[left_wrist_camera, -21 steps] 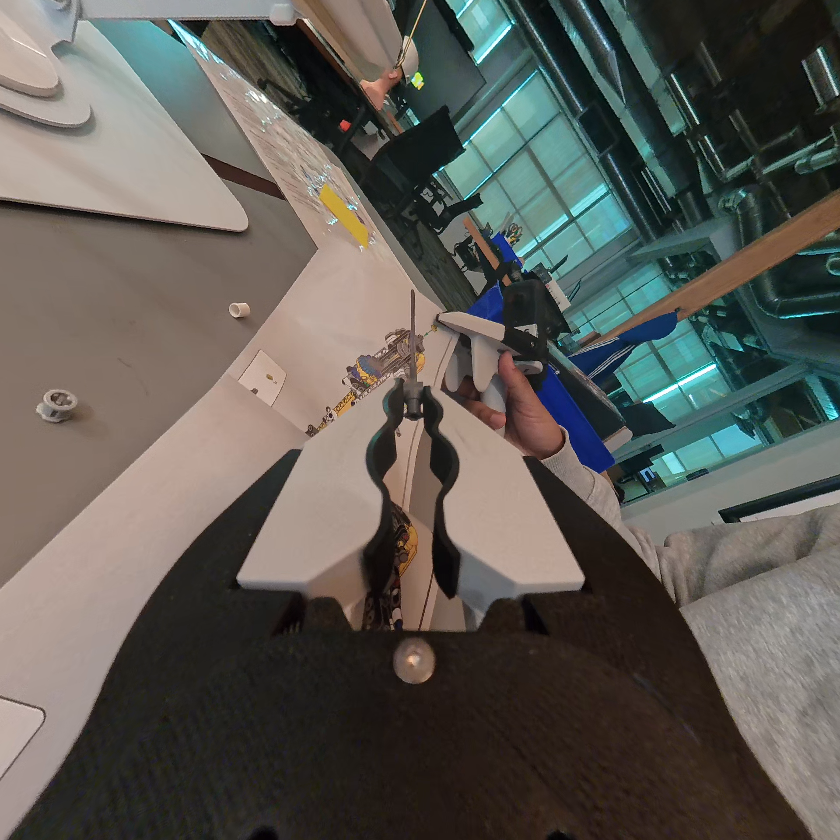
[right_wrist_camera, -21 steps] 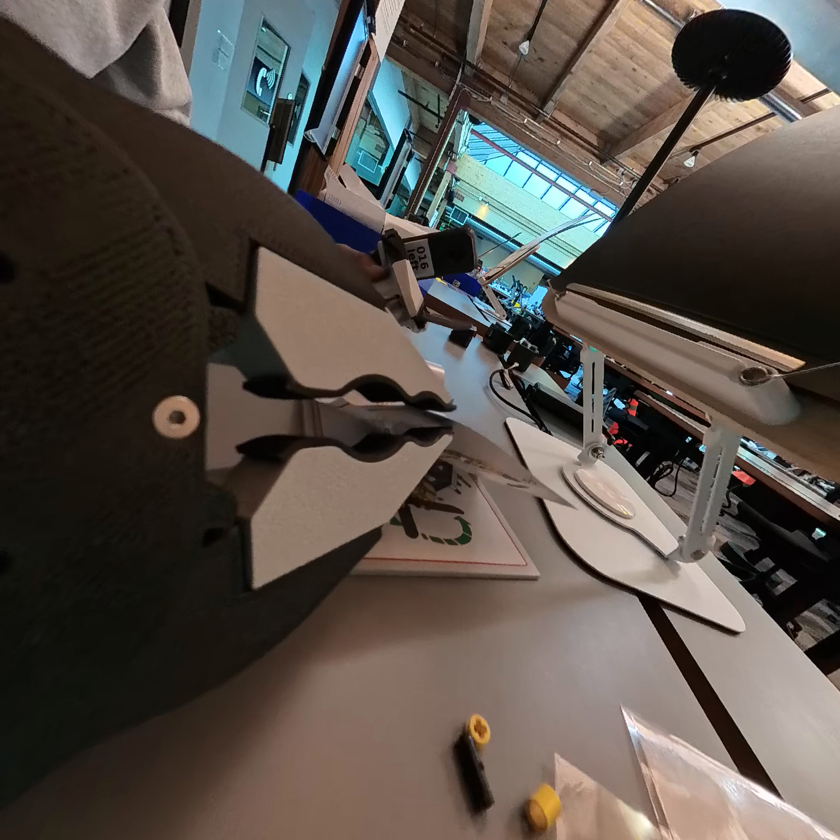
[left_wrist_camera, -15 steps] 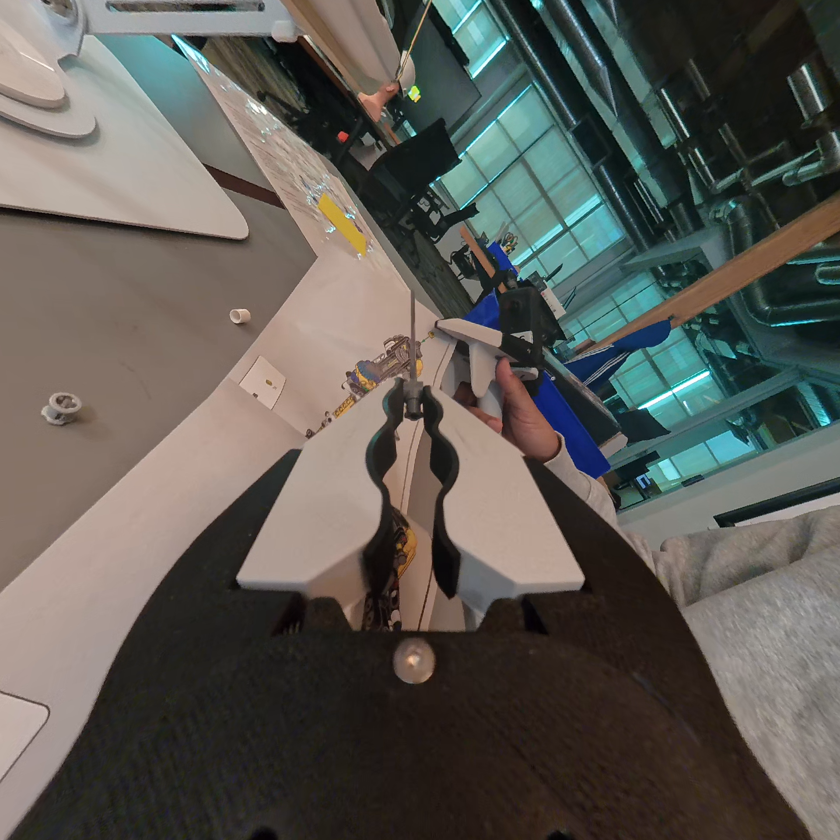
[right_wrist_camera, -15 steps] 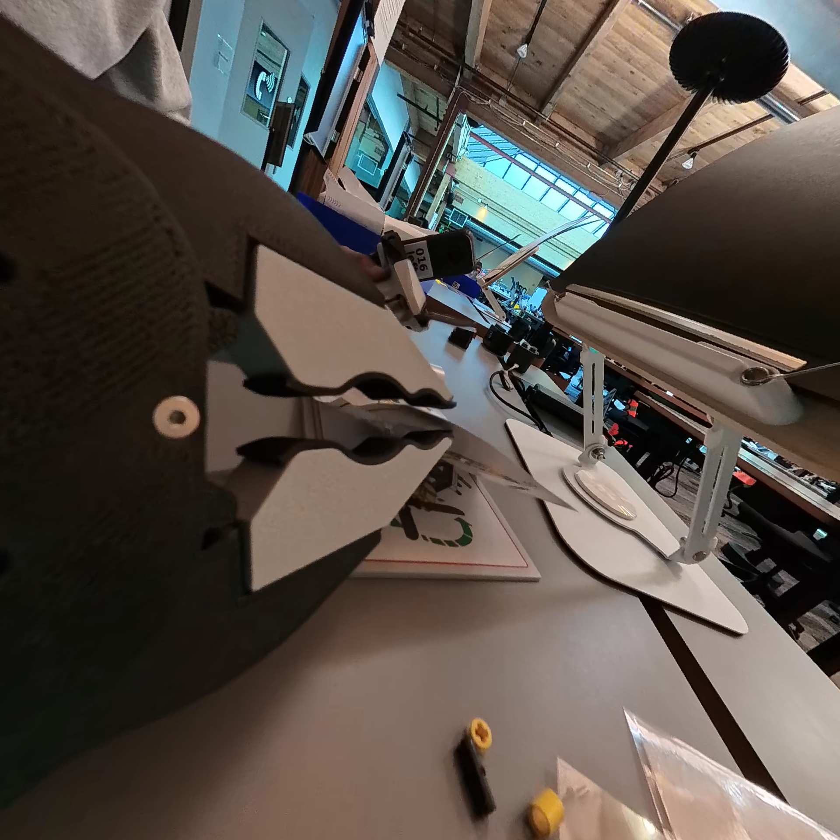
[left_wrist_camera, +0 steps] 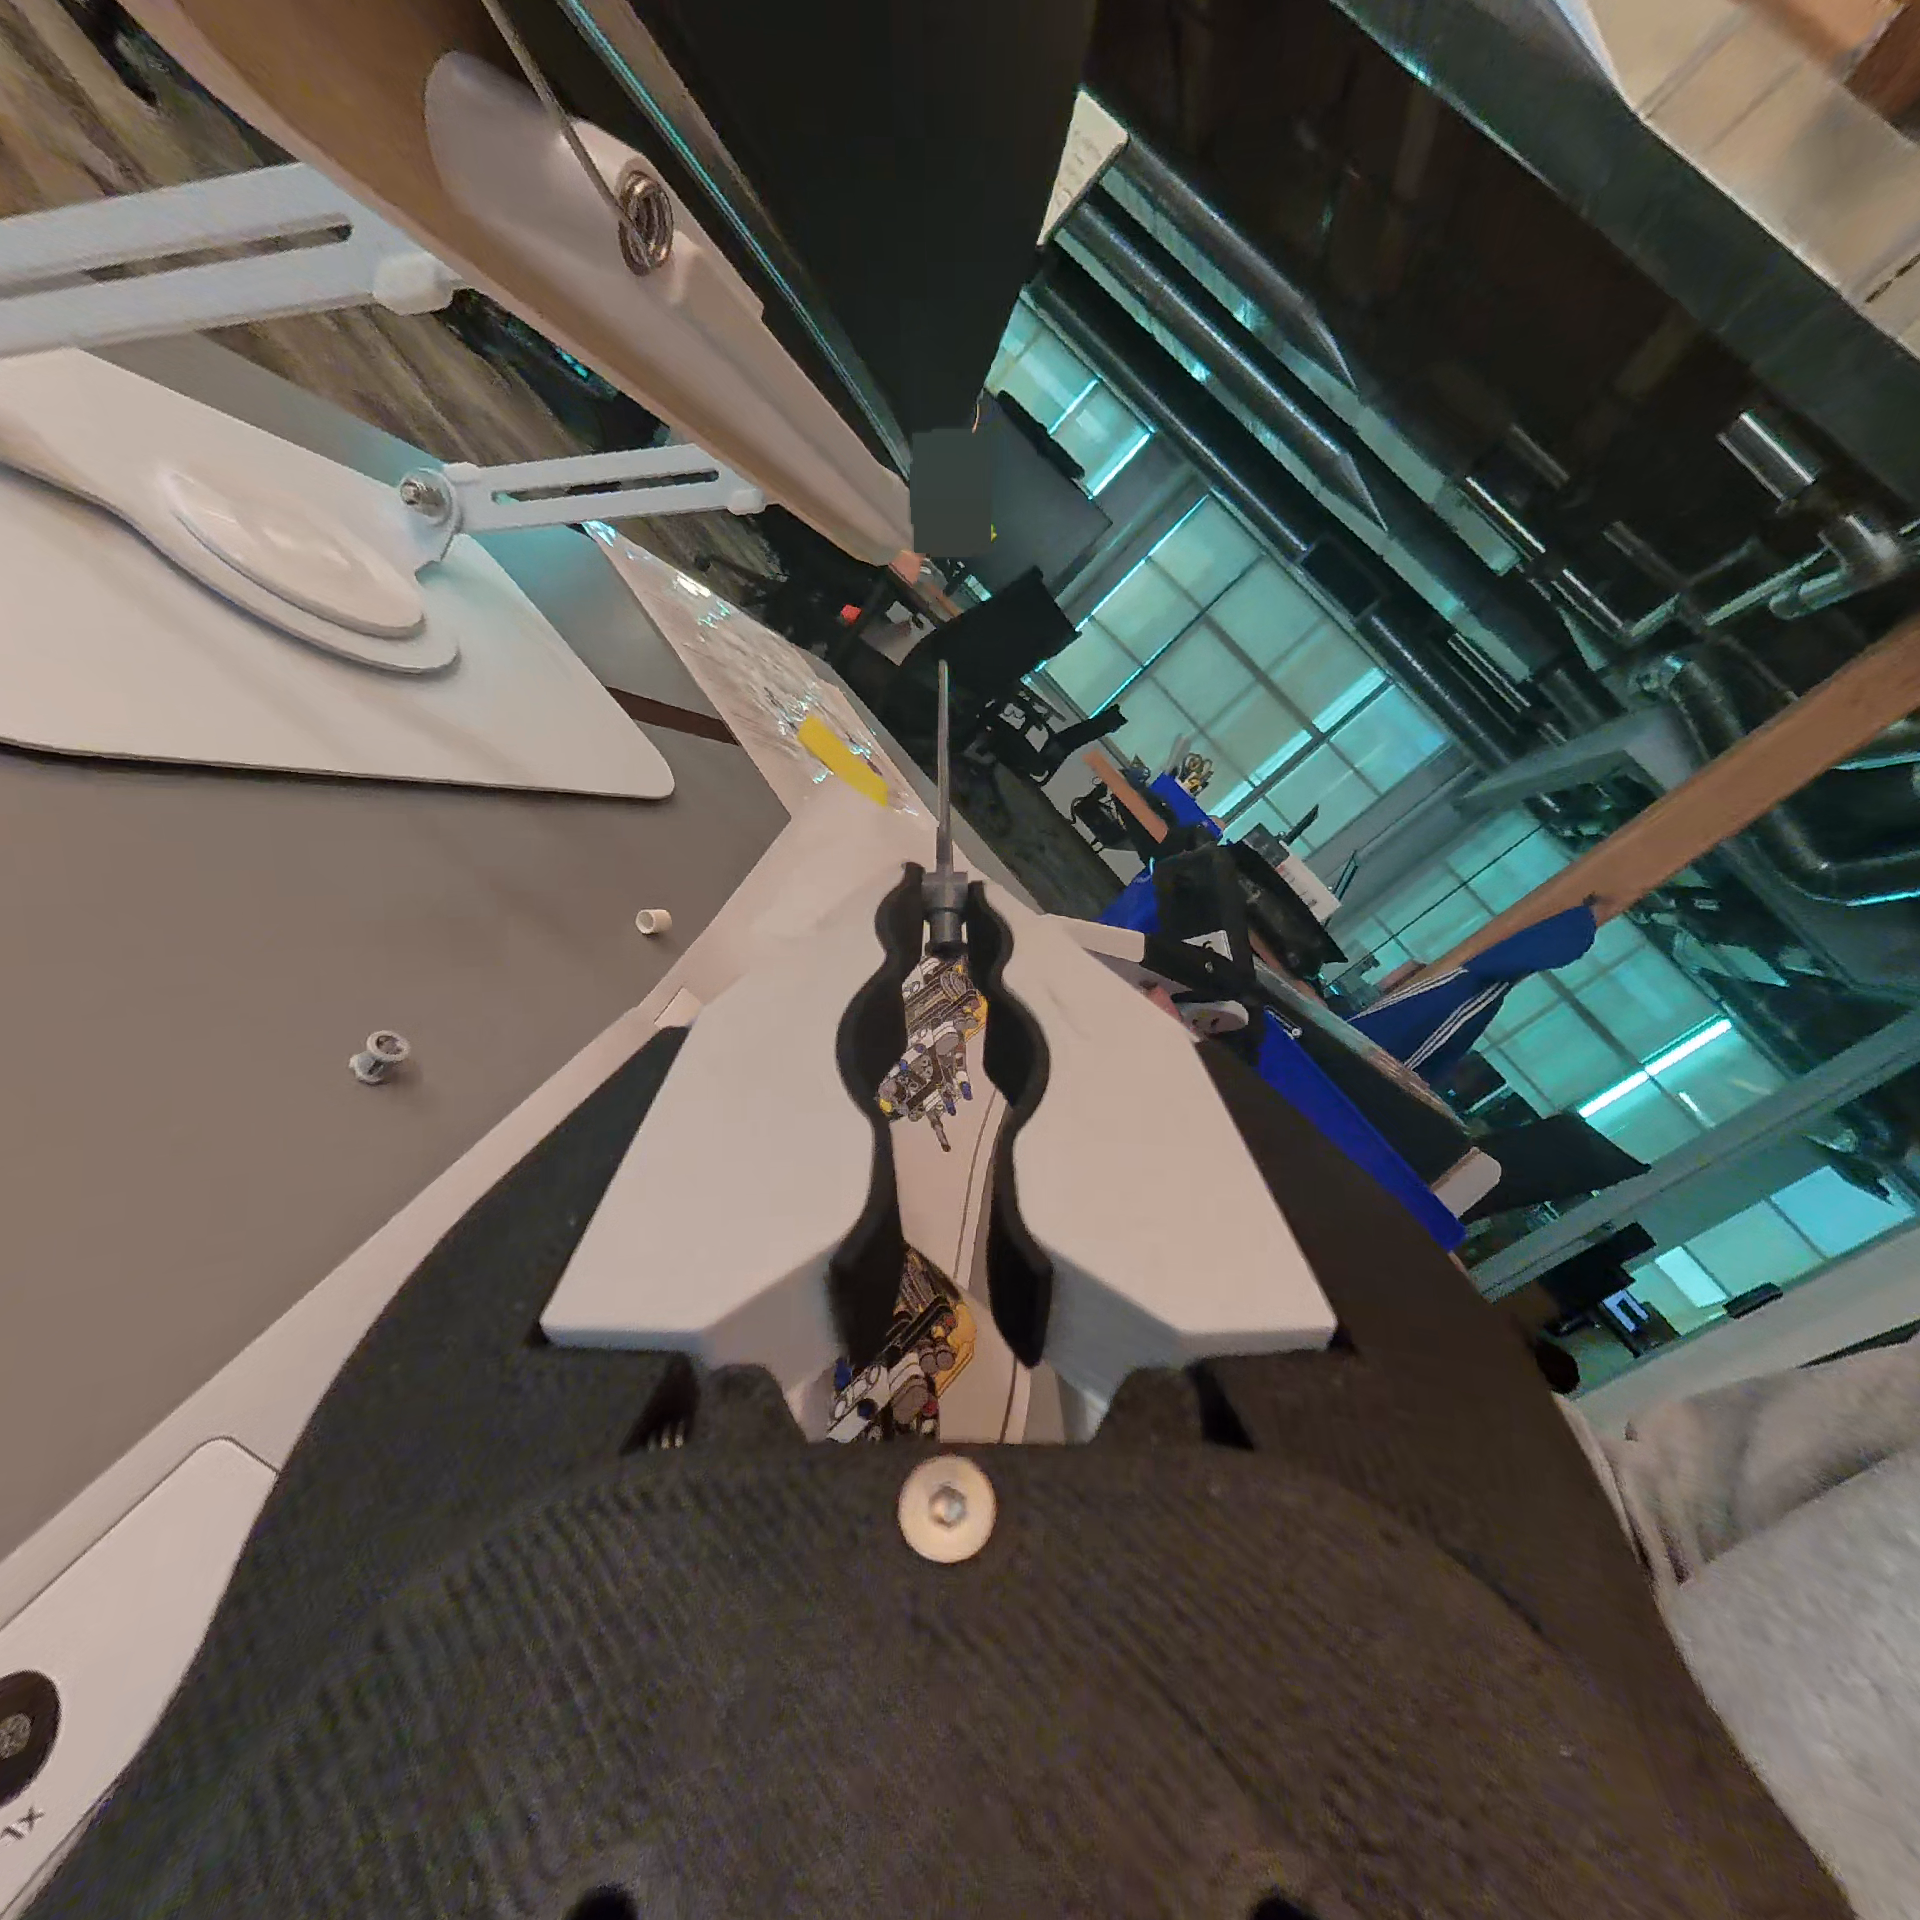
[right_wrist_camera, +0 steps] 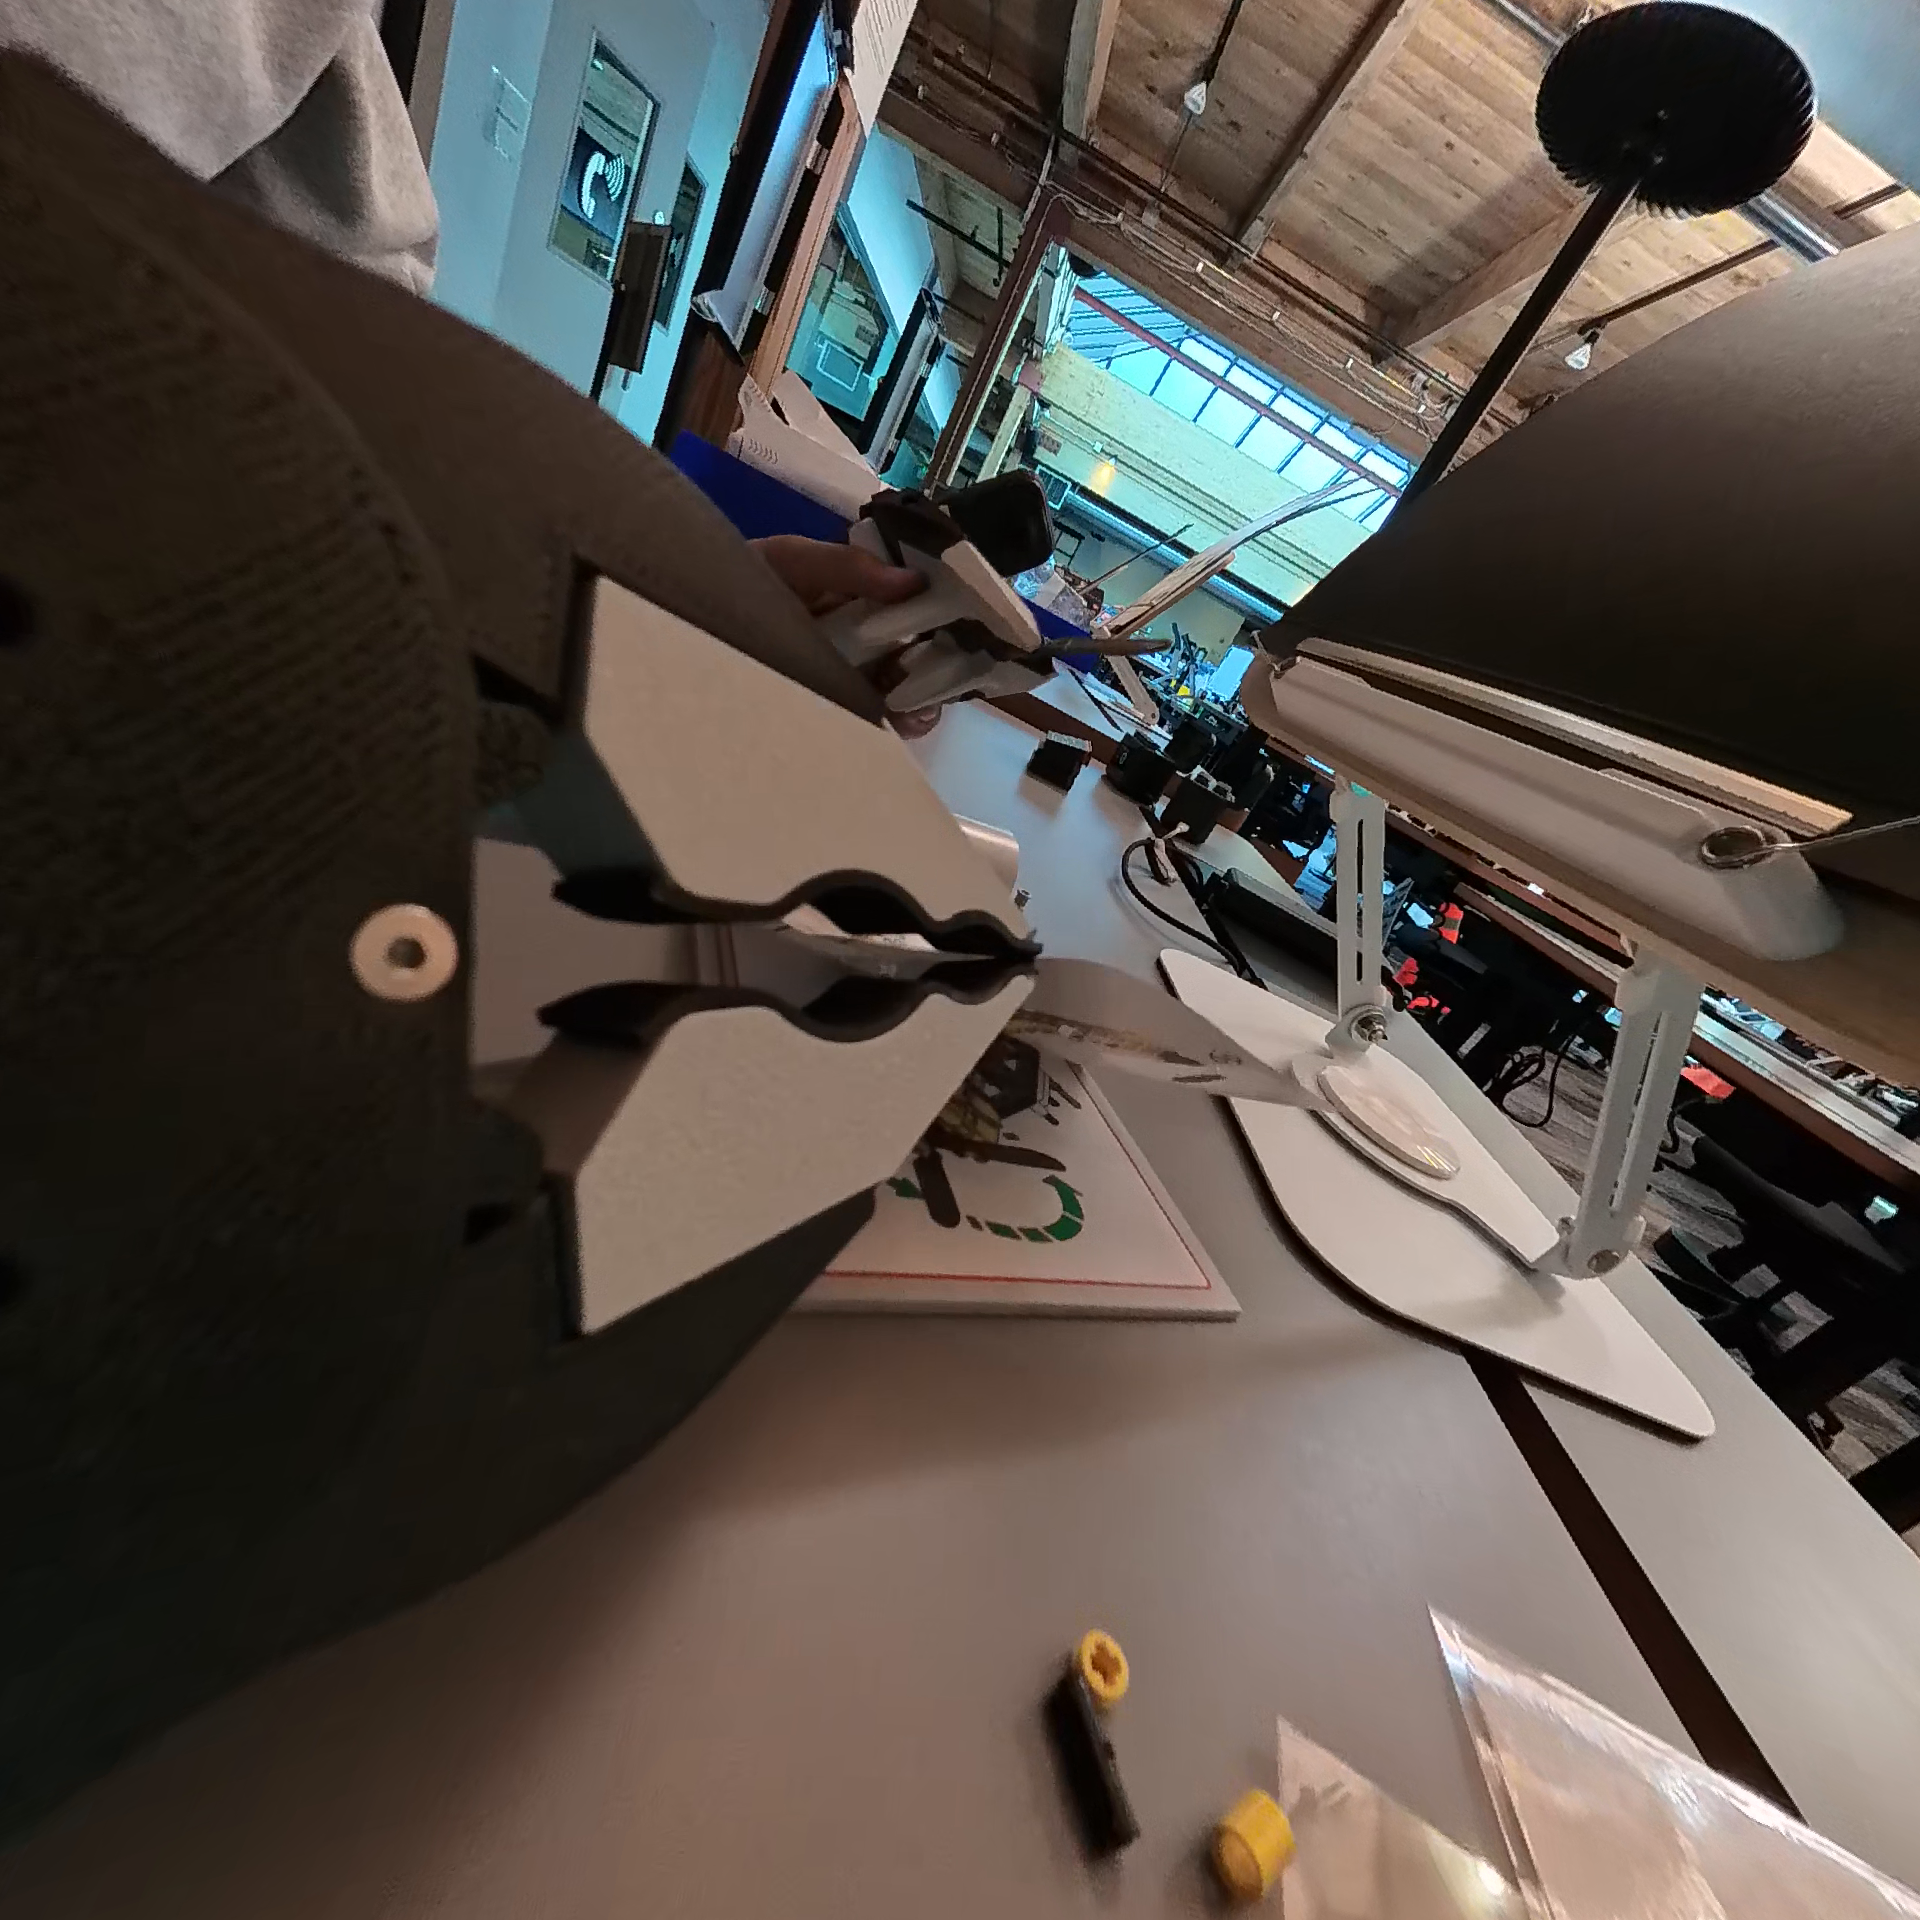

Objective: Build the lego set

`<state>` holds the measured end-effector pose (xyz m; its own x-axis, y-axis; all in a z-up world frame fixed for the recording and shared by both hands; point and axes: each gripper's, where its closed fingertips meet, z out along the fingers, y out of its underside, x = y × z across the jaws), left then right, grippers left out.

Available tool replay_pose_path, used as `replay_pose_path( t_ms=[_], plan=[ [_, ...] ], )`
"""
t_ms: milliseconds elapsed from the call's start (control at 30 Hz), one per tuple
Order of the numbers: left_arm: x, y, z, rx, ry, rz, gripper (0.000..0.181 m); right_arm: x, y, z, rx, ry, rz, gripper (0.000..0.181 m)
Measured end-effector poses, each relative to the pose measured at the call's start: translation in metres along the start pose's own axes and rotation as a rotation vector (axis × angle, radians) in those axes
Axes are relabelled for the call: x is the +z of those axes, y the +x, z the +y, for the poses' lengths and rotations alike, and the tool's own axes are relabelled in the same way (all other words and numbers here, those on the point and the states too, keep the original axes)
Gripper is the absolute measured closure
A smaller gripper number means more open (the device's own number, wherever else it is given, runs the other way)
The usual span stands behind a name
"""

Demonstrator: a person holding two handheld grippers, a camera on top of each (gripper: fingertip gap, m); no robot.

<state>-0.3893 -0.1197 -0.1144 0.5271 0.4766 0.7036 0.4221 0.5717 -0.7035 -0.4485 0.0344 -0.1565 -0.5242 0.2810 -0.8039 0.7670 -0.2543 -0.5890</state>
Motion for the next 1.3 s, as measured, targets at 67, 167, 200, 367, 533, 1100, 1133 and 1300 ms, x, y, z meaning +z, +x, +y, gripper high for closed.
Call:
replay_pose_path(
  t_ms=[67,167,200,367,533,1100,1133,1300],
  plan=[
    [0.000,0.000,0.001,0.002,-0.005,-0.001,0.176,0.000,0.000,0.000,0.000,0.000,0.000,0.181],
    [0.001,-0.001,0.002,0.004,-0.009,0.001,0.176,0.000,0.000,0.000,0.000,0.000,0.000,0.181],
    [0.001,-0.001,0.003,0.005,-0.013,0.002,0.176,0.000,0.000,0.000,0.000,0.000,0.001,0.181],
    [0.002,0.000,0.005,0.021,-0.022,0.005,0.176,0.000,0.000,0.000,-0.004,0.002,0.006,0.181],
    [-0.002,0.006,-0.004,0.078,0.017,0.007,0.176,0.010,-0.033,0.005,-0.096,0.002,-0.085,0.181],
    [-0.048,0.142,0.042,0.169,-0.112,0.130,0.176,-0.079,-0.157,0.108,-0.908,-0.202,-0.256,0.144],
    [-0.047,0.152,0.061,0.160,-0.166,0.138,0.176,-0.095,-0.151,0.117,-0.926,-0.215,-0.241,0.144],
    [-0.052,0.184,0.141,0.173,-0.453,0.141,0.176,-0.146,-0.138,0.173,-0.871,-0.261,-0.226,0.148]
  ],
)
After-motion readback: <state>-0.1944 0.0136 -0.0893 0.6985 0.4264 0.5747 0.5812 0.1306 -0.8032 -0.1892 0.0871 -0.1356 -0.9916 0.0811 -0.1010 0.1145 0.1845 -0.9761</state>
